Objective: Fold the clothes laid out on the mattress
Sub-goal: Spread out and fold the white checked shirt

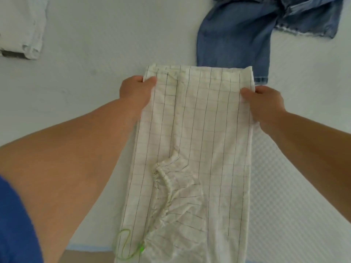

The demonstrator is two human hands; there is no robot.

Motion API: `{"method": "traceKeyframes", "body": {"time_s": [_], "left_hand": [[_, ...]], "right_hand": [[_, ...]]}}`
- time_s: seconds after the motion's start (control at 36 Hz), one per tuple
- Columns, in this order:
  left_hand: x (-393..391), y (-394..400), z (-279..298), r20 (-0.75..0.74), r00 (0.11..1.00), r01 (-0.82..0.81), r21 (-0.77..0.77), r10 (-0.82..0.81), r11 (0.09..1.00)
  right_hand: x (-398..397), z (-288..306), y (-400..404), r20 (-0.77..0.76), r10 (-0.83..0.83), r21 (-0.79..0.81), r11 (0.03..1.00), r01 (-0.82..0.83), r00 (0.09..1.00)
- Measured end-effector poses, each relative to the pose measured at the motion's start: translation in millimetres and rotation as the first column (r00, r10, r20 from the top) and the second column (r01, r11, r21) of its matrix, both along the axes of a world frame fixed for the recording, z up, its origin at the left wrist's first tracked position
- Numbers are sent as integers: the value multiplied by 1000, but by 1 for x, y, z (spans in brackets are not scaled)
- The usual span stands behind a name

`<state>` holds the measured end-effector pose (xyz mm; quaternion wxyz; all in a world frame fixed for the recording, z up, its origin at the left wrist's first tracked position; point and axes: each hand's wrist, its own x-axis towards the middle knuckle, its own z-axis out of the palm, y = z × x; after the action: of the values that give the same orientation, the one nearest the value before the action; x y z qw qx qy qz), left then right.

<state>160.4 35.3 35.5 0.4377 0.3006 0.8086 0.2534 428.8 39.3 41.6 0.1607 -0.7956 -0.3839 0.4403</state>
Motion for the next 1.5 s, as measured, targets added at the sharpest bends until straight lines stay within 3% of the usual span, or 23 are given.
{"method": "traceKeyframes", "body": {"time_s": [0.19, 0.56, 0.72, 1.08, 1.36, 1.5], "left_hand": [[2, 13, 12, 102, 994, -41, -75, 49, 996], [-8, 38, -3, 85, 991, -97, -46, 101, 994], [-13, 50, 7, 114, 986, -116, -73, 124, 991], [-29, 94, 73, 181, 981, -87, 72, 73, 994], [-44, 19, 116, 152, 983, 76, 178, -104, 981], [-53, -70, 133, 212, 968, 102, 155, -134, 983]], "right_hand": [[8, -1, 11, -100, -21, -57, 998, 16, 995], [5, -8, 12, -88, -39, -41, 999, 36, 995], [0, 4, 26, -2, -3, 32, 999, 3, 1000], [-9, 68, 78, 32, 61, 208, 976, -67, 998], [-10, 119, 13, -167, 15, 260, 965, 29, 986], [-2, 133, -60, -130, 78, 229, 972, -46, 989]]}}
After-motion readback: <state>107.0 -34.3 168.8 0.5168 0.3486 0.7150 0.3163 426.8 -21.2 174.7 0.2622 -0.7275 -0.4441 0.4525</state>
